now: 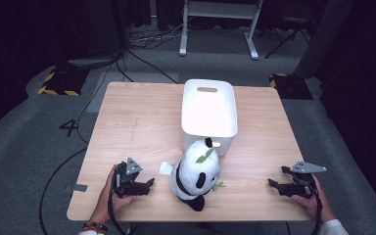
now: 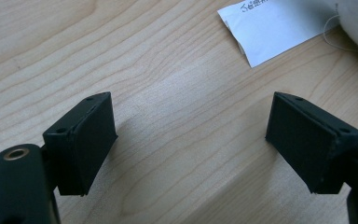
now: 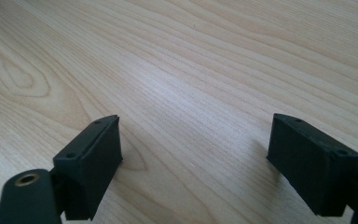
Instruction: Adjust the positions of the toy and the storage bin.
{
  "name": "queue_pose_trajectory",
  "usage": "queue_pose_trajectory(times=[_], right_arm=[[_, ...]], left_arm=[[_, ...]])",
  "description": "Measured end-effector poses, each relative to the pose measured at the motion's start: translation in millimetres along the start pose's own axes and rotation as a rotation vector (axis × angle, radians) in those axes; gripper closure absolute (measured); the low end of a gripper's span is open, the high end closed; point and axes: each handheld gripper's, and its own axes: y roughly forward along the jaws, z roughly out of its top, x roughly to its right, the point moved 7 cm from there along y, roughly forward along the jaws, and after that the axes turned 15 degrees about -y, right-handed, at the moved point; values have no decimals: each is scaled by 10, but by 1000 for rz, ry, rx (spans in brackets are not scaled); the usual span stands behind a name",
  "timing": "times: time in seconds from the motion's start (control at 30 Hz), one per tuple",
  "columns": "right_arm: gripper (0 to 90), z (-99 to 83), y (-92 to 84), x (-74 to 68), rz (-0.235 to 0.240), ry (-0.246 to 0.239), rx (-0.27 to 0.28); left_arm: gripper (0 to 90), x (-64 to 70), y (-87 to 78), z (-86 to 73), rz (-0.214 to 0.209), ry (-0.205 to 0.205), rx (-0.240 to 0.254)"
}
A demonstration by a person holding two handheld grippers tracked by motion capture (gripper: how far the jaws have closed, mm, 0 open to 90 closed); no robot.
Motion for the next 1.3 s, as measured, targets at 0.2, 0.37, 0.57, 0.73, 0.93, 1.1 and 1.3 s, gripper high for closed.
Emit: queue_pose_trajectory(times=[0.2, 0.37, 0.57, 0.73, 0.93, 1.1, 1.3], right_arm=[[172, 0, 0, 0, 0, 0, 0], [172, 0, 0, 0, 0, 0, 0], [172, 0, 0, 1, 0, 0, 0], [172, 0, 0, 0, 0, 0, 0], [172, 0, 0, 0, 0, 0, 0], [172, 0, 0, 1, 0, 0, 0], [172, 0, 1, 1, -1, 0, 0]], left_arm=[[173, 65, -16, -19, 0, 5, -18], [169, 181, -75, -28, -40, 21, -16], [162, 313, -159, 33, -68, 50, 6], [160, 450, -225, 77, -109, 84, 35], [160, 542, -257, 100, -131, 107, 45], [160, 631, -319, 115, -158, 127, 63], [160, 759, -350, 138, -191, 150, 71]])
